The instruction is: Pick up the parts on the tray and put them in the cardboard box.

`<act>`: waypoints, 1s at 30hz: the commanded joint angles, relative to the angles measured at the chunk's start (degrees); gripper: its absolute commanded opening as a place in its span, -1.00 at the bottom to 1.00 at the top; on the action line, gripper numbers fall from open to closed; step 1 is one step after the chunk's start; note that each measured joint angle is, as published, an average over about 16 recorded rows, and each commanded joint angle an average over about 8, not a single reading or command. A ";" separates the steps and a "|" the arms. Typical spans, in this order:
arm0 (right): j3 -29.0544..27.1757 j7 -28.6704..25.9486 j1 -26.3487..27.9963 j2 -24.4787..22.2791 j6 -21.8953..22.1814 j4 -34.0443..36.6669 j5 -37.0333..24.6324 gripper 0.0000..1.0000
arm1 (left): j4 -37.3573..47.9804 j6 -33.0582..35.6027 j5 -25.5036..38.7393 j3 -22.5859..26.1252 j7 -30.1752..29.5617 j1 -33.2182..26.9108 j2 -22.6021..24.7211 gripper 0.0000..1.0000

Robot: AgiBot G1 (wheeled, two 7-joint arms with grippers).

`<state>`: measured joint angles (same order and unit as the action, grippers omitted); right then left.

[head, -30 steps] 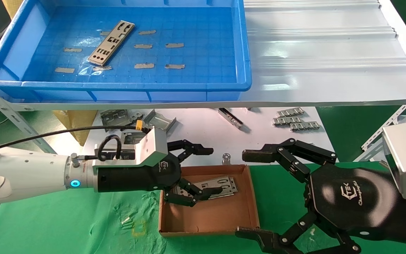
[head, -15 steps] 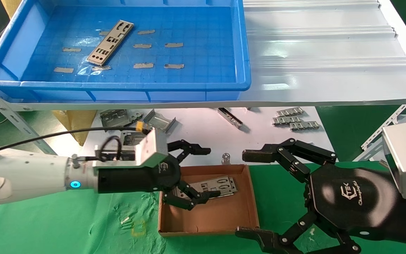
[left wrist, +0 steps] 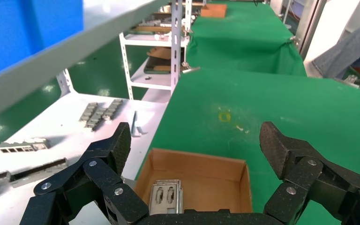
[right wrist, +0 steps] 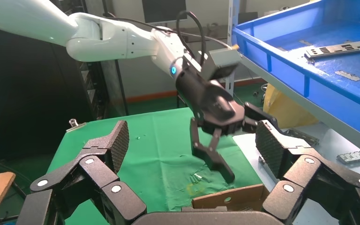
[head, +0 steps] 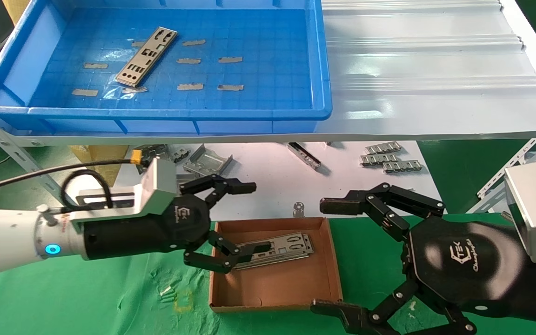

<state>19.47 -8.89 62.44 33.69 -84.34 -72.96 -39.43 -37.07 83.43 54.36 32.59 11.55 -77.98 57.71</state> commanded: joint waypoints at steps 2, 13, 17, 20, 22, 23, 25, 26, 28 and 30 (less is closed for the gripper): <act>0.00 0.00 0.00 0.00 0.00 0.00 0.00 1.00 | -2.58 0.16 -0.88 -1.17 -1.58 1.16 -1.60 1.00; 0.02 0.01 0.01 -0.01 0.00 0.00 0.01 1.00 | -12.04 0.75 -4.12 -5.46 -7.35 5.41 -7.48 1.00; 0.02 0.01 0.01 -0.01 0.01 0.00 0.01 1.00 | -15.46 0.96 -5.29 -7.02 -9.44 6.95 -9.61 1.00; 0.02 0.01 0.01 -0.01 0.01 0.00 0.02 1.00 | -18.04 1.12 -6.18 -8.19 -11.02 8.11 -11.21 1.00; 0.03 0.01 0.01 -0.01 0.01 0.00 0.02 1.00 | -19.75 1.22 -6.76 -8.96 -12.06 8.88 -12.27 1.00; 0.03 0.01 0.01 -0.01 0.01 0.00 0.02 1.00 | -20.62 1.28 -7.06 -9.36 -12.59 9.27 -12.81 1.00; 0.03 0.01 0.01 -0.01 0.01 0.00 0.02 1.00 | -22.32 1.38 -7.64 -10.13 -13.64 10.03 -13.87 1.00; 0.03 0.02 0.01 -0.01 0.01 0.00 0.02 1.00 | -23.19 1.44 -7.94 -10.53 -14.17 10.42 -14.41 1.00; 0.03 0.02 0.01 -0.01 0.01 0.00 0.02 1.00 | -24.90 1.54 -8.52 -11.30 -15.21 11.19 -15.47 1.00; 0.03 0.02 0.01 -0.01 0.01 0.00 0.02 1.00 | -26.64 1.65 -9.12 -12.09 -16.27 11.97 -16.55 1.00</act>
<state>19.51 -8.88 62.45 33.68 -84.33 -72.96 -39.41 -63.69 85.08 45.25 20.51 -4.71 -66.01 41.17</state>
